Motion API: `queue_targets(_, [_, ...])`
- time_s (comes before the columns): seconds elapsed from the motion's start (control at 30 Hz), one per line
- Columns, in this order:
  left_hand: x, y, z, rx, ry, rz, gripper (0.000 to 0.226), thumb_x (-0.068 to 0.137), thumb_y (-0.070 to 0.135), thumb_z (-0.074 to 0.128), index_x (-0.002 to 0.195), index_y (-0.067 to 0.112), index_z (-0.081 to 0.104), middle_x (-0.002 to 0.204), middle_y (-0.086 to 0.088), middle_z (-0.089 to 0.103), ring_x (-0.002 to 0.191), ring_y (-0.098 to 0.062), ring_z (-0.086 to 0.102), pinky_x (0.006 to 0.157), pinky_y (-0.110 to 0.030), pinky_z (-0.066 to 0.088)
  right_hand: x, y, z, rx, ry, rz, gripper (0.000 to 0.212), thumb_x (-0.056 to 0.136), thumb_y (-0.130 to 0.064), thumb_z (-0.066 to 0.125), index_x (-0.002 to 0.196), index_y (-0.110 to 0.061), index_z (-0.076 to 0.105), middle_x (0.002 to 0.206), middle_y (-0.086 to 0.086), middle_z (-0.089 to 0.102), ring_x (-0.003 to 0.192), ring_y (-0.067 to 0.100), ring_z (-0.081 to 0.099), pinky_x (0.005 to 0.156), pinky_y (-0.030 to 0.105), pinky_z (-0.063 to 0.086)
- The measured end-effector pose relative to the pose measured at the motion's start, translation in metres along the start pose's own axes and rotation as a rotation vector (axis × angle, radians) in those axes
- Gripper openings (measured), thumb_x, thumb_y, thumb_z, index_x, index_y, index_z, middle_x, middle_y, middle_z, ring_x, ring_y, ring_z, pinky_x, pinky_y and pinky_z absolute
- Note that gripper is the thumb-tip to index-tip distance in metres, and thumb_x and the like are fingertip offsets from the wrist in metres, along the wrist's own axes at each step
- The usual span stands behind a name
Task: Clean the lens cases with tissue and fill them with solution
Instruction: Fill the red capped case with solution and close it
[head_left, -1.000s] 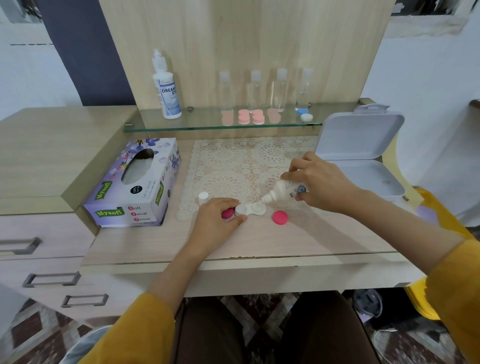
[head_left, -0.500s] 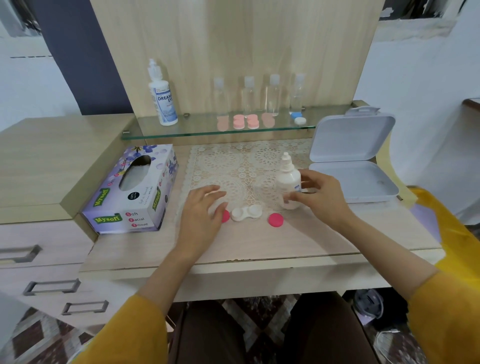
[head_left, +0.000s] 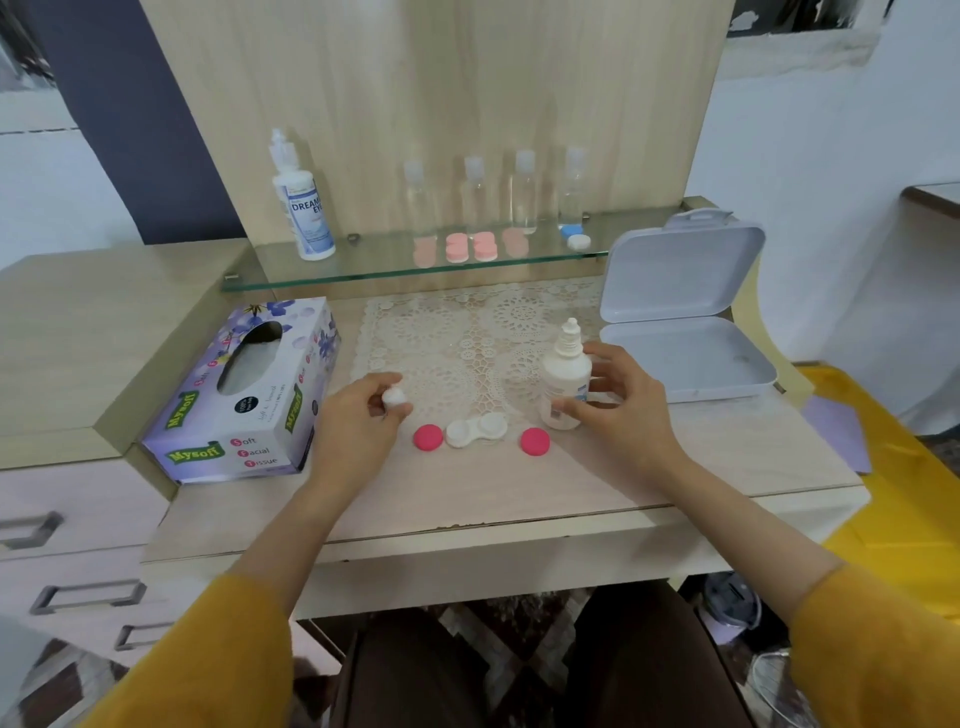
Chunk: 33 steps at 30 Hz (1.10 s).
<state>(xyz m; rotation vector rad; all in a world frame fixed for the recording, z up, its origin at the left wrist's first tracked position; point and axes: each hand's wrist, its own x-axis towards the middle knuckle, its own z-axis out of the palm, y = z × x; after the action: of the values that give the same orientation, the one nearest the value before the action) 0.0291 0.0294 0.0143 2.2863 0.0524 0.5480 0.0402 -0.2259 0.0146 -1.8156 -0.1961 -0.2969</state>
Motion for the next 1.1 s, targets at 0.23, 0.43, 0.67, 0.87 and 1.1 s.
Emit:
queue_targets(0.23, [0.035,0.109,0.008,-0.290,-0.164,0.148,0.026,0.069,0.008,0.077,0.093,0.016,0.069,0.076,0.014,0.063,0.064,0.012,0.057,0.065,-0.003,0.043,-0.002,-0.003,-0.001,0.027,0.002,0.005,0.054,0.066,-0.004,0.079,0.097,-0.039,0.054,0.090,-0.015,0.063,0.077,-0.007,0.060,0.063,0.008,0.046])
queue_targets(0.43, [0.050,0.144,0.024,-0.209,-0.298,0.284,0.027,0.069,0.010,0.077,0.096,0.013,0.072,0.085,0.008,0.067,0.064,0.008,0.058,0.068,-0.005,0.045,-0.001,0.000,-0.001,0.013,0.003,0.010,0.052,0.066,-0.008,0.080,0.101,-0.037,0.054,0.090,-0.012,0.065,0.081,0.000,0.062,0.067,0.014,0.050])
queue_targets(0.67, [0.049,0.146,0.029,-0.188,-0.354,0.277,0.026,0.070,0.010,0.077,0.095,0.015,0.072,0.083,0.014,0.064,0.064,0.012,0.055,0.067,-0.004,0.044,0.001,0.002,-0.001,0.005,-0.001,0.009,0.052,0.067,-0.010,0.079,0.106,-0.034,0.055,0.092,-0.010,0.065,0.085,0.005,0.063,0.073,0.023,0.053])
queue_targets(0.87, [0.049,0.144,0.033,-0.123,-0.451,0.298,0.027,0.074,0.008,0.073,0.099,0.016,0.071,0.088,0.010,0.063,0.074,0.002,0.056,0.073,-0.008,0.044,0.001,0.004,-0.001,0.006,-0.001,0.012,0.053,0.066,-0.009,0.079,0.108,-0.030,0.056,0.094,-0.005,0.066,0.086,0.007,0.063,0.073,0.022,0.053])
queue_targets(1.1, [0.056,0.150,0.023,-0.061,-0.738,0.331,0.036,0.084,-0.003,0.059,0.111,0.020,0.066,0.106,0.014,0.062,0.094,0.005,0.055,0.081,-0.004,0.044,0.002,0.004,-0.001,0.001,0.002,0.008,0.054,0.066,-0.008,0.080,0.109,-0.030,0.054,0.094,-0.004,0.065,0.085,0.005,0.062,0.072,0.021,0.053])
